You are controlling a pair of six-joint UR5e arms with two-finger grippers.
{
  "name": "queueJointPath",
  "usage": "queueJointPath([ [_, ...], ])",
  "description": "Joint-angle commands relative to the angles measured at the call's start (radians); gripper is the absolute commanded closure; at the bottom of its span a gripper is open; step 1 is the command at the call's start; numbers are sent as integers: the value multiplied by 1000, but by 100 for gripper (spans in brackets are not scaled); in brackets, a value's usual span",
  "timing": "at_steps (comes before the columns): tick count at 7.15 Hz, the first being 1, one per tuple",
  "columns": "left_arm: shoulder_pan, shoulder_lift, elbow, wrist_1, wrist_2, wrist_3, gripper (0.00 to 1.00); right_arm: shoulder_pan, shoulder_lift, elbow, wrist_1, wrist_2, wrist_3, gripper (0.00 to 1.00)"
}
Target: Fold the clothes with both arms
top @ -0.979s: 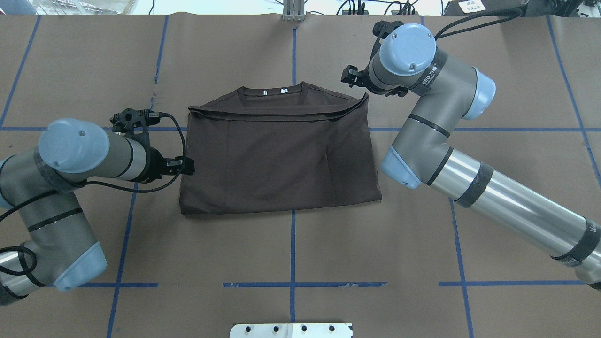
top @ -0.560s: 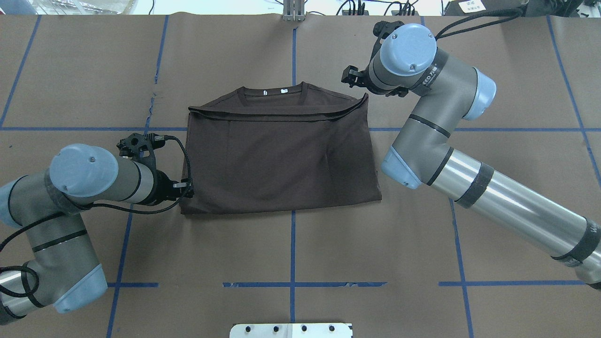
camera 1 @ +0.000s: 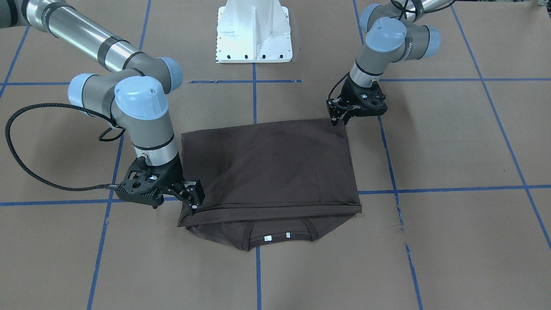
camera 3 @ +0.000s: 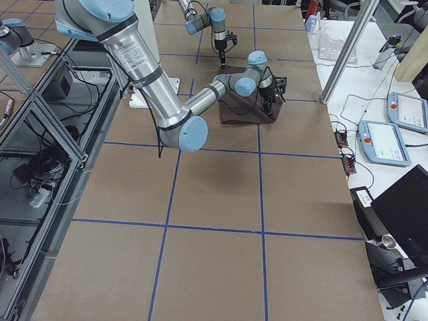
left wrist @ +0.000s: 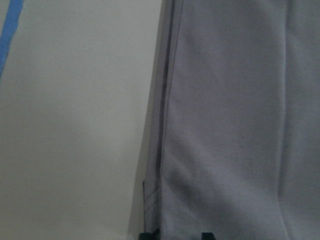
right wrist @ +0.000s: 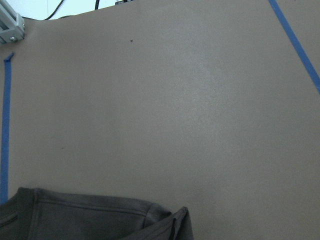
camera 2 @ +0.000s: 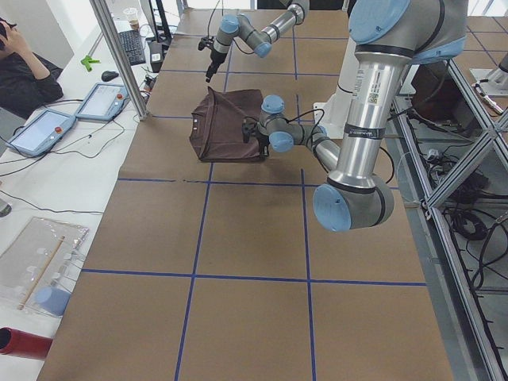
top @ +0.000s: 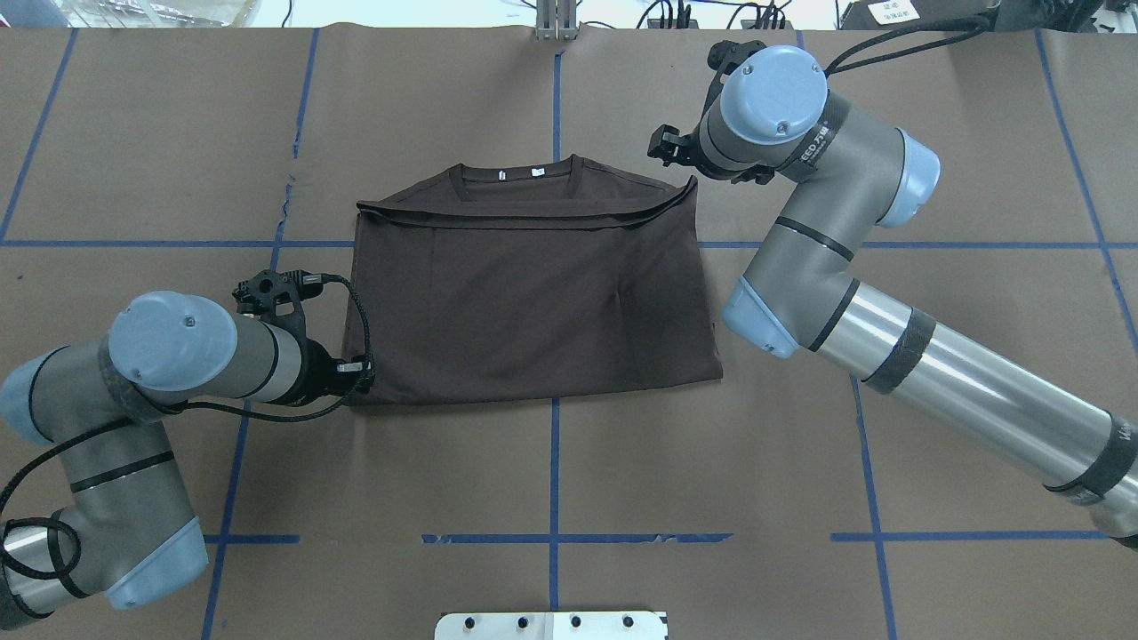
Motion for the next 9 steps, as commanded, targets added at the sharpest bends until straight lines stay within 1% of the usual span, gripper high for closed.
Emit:
queueJointPath([
  [1, 5, 0, 1, 0, 11, -8, 100, 0, -2, -1, 0, 0, 0, 0],
  [4, -6, 26, -11, 9, 22, 34, 100, -2, -5, -1, 2, 0, 0, 0],
  [5, -39, 37, -2, 11, 23, 120, 100, -2, -4, -1, 2, 0, 0, 0],
  [6, -117, 37, 30, 12, 25, 198, 100, 0, -2, 1, 2, 0, 0, 0],
  [7, -188, 31, 95, 11, 26, 267, 100, 0, -2, 1, 2, -2, 0, 0],
  [8, -248, 8, 166, 11, 69, 368, 100, 0, -2, 1, 2, -2, 0, 0],
  [9, -347, -90, 281, 8, 94, 476, 100, -2, -2, 1, 2, -2, 0, 0],
])
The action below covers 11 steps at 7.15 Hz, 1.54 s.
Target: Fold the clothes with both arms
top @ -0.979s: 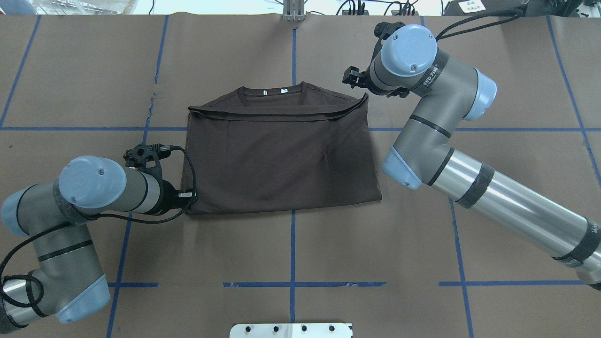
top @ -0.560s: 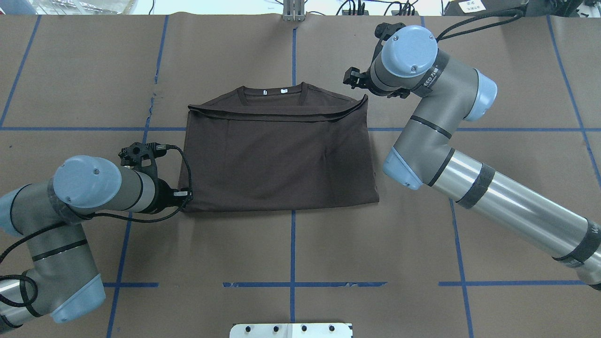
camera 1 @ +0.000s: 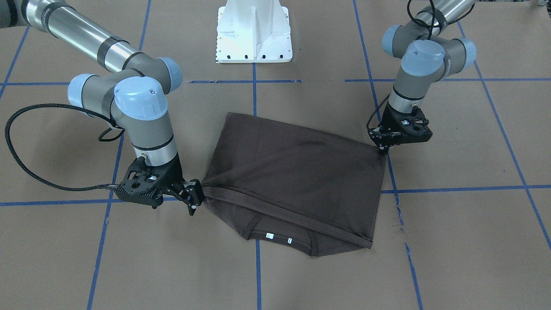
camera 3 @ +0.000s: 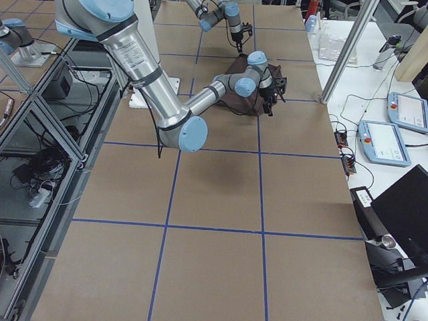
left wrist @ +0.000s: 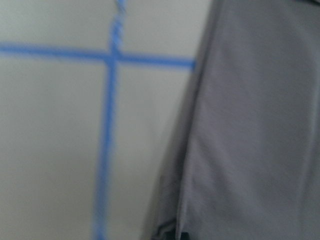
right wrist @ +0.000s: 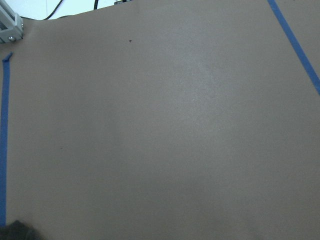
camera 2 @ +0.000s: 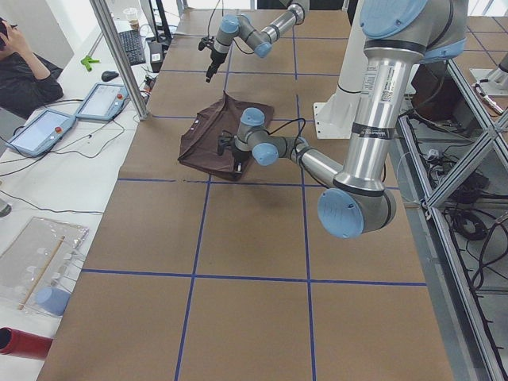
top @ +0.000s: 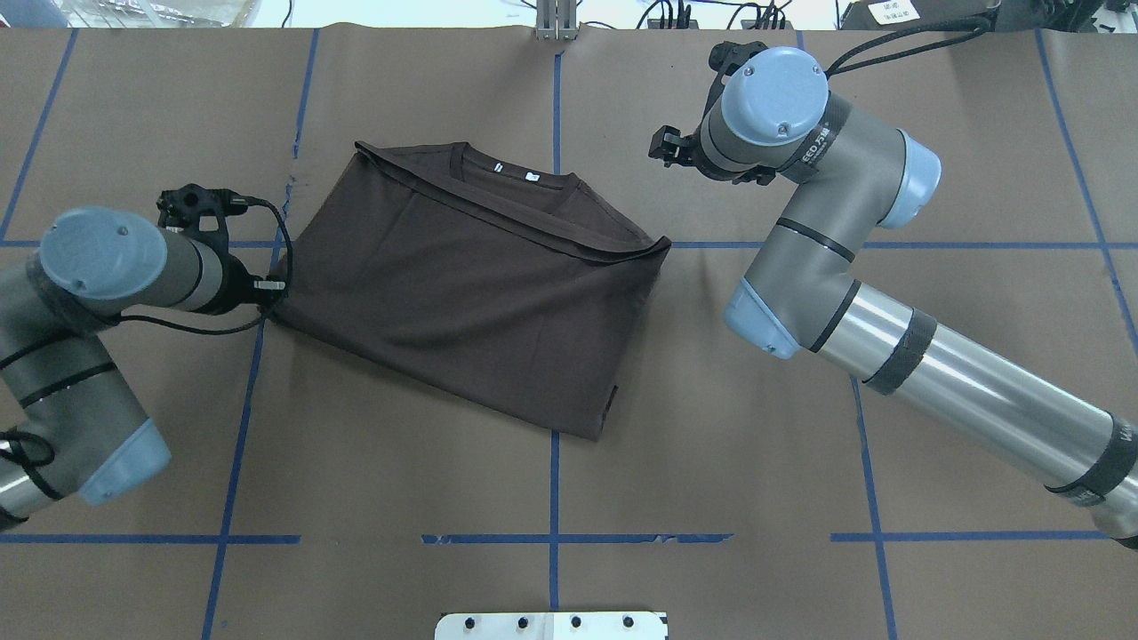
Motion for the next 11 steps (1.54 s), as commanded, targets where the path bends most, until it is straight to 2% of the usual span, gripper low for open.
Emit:
queueJointPath([
  [1, -169, -173, 267, -15, 35, 161, 100, -1, 0, 2, 0, 0, 2, 0],
  [2, -212, -277, 411, -59, 37, 184, 100, -1, 0, 3, 0, 0, 2, 0],
  [3, -235, -360, 566, -155, 40, 185, 100, 0, 0, 5, -2, 0, 2, 0],
  [4, -243, -463, 757, -261, 93, 185, 100, 0, 2, 5, -2, 0, 2, 0],
  [5, -246, -483, 807, -289, 112, 192, 100, -1, 2, 6, 0, 0, 3, 0],
  [6, -254, -478, 806, -292, 109, 246, 23, -6, 11, 8, 0, 0, 15, 0],
  [7, -261, -470, 778, -301, 104, 306, 0, -13, 25, 5, -2, -6, 21, 0],
  [8, -275, -446, 723, -303, 41, 329, 0, -26, 64, -13, -6, -9, 75, 0],
  [9, -286, -395, 657, -311, -41, 359, 0, -50, 140, -71, -5, -23, 110, 1],
  [10, -286, -357, 592, -321, -47, 357, 0, -88, 213, -133, 1, -64, 117, 3],
  [11, -286, -350, 573, -321, -47, 356, 0, -118, 254, -185, 39, -87, 135, 6],
])
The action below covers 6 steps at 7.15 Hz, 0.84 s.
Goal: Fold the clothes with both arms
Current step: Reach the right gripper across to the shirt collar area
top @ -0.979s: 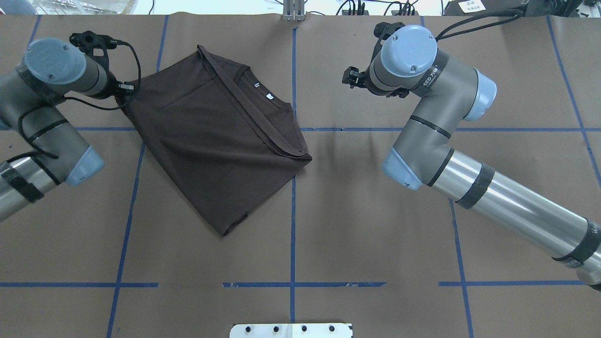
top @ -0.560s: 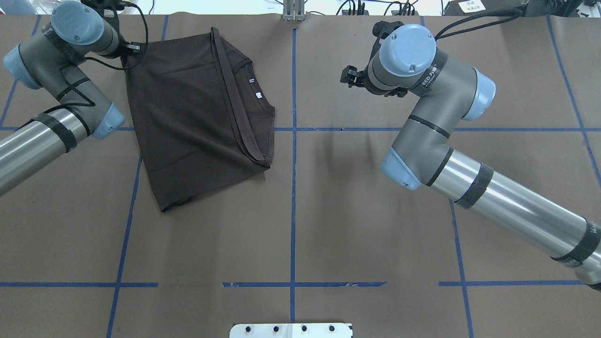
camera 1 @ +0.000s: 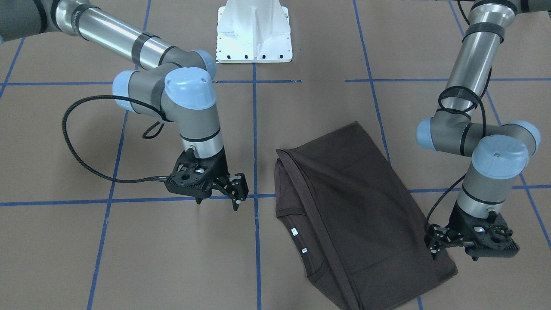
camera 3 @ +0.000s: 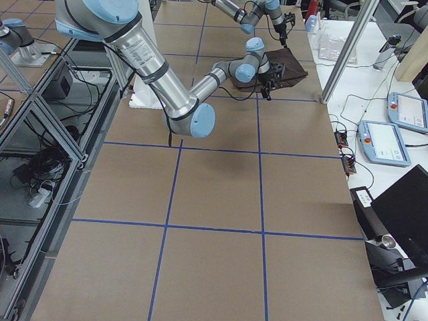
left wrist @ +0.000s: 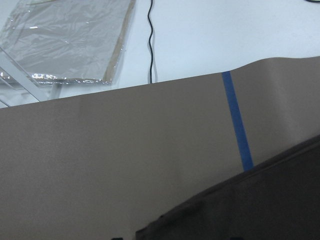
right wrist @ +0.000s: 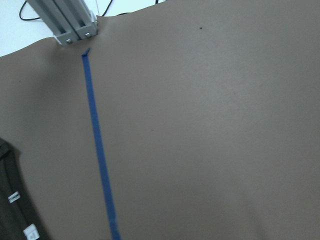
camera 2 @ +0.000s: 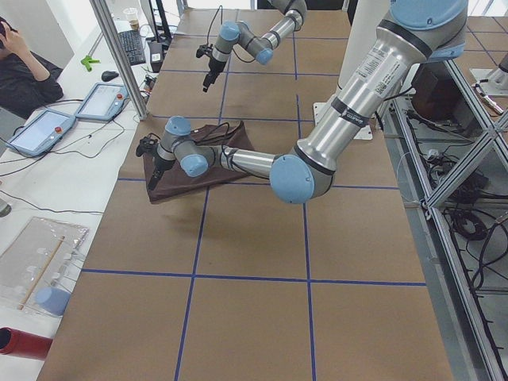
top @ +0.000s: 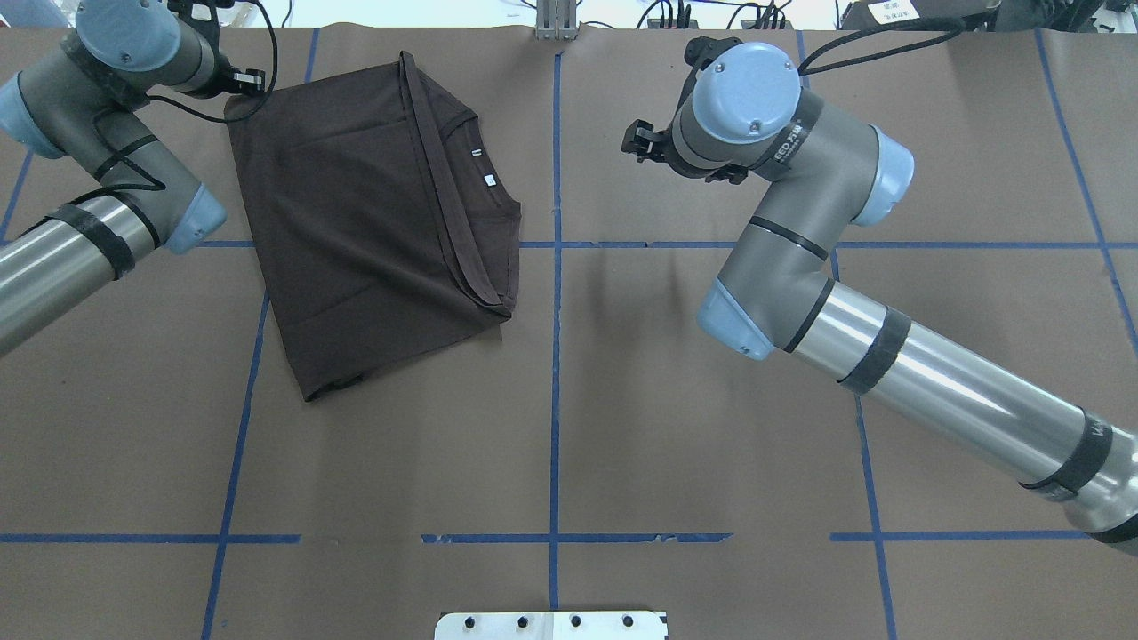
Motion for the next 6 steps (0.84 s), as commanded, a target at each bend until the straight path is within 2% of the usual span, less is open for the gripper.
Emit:
queueJointPath([
  [1, -2, 24, -45, -5, -14, 0, 0, -59, 107, -140, 89, -54, 25, 8],
  [2, -2, 25, -46, -6, -14, -1, 0, -86, 153, -214, 138, -76, 27, 9],
  [3, -2, 27, -51, -6, -14, -4, 0, -119, 156, -247, 177, -114, 27, 15],
  [5, 0, 27, -52, -6, -14, -4, 0, -167, 160, -281, 176, -156, 22, 37],
  [6, 0, 27, -52, -6, -14, -4, 0, -178, 176, -302, 172, -160, 13, 43],
])
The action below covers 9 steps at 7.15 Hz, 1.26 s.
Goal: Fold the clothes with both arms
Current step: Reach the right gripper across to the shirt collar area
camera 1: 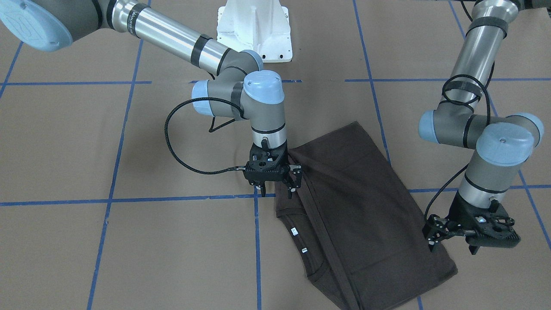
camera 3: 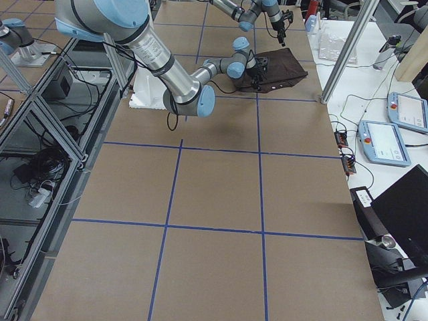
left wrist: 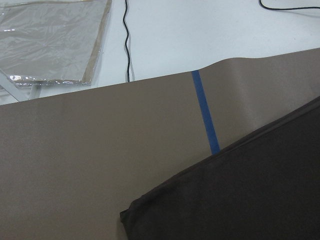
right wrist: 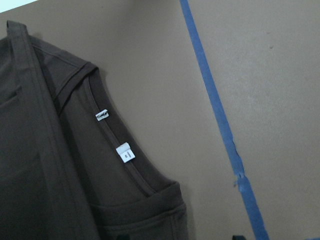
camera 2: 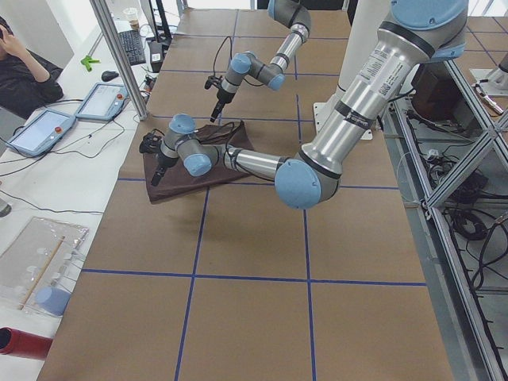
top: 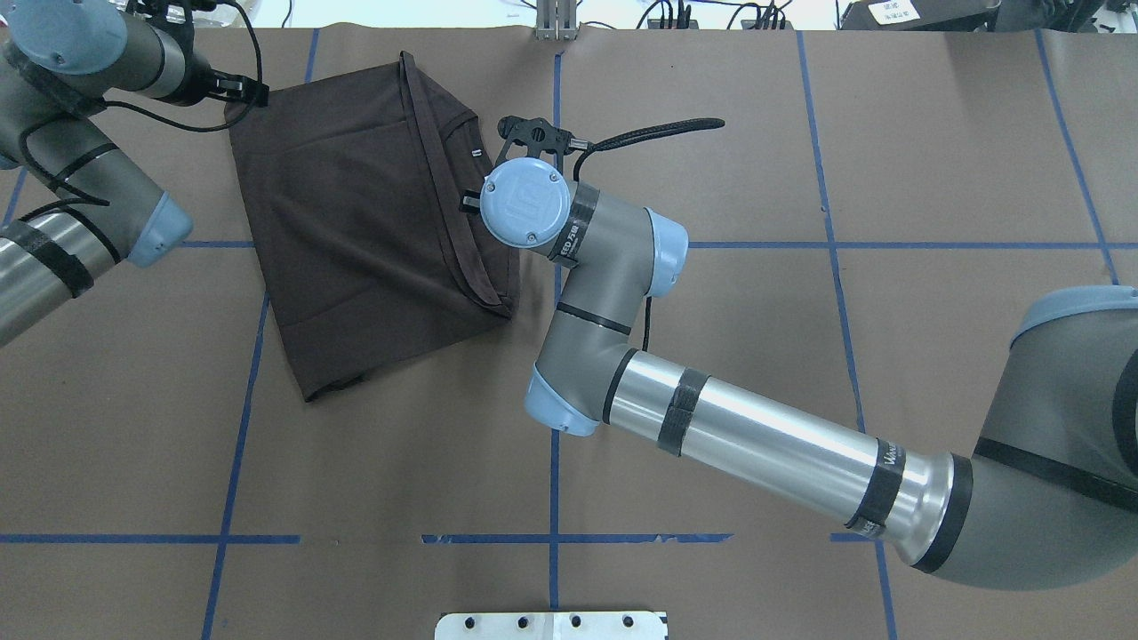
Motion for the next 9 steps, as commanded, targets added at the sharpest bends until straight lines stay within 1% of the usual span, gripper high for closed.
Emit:
queueJointPath([
  [1, 2, 0, -1, 0, 0, 0, 0, -27, 24, -47, -1, -31, -22, 49],
  [2, 2, 2, -1, 0, 0, 0, 0, -30, 24, -51, -1, -36, -74, 49],
  [4, 3, 14, -1, -2, 0, 0, 0, -41, 24, -61, -1, -68, -114, 49],
  [6, 2, 15, -1, -2, 0, 0, 0, -46, 24, -65, -1, -79, -125, 49],
  [9, 3, 15, -1, -2, 0, 1, 0, -52, 24, -69, -1, -93, -125, 65],
])
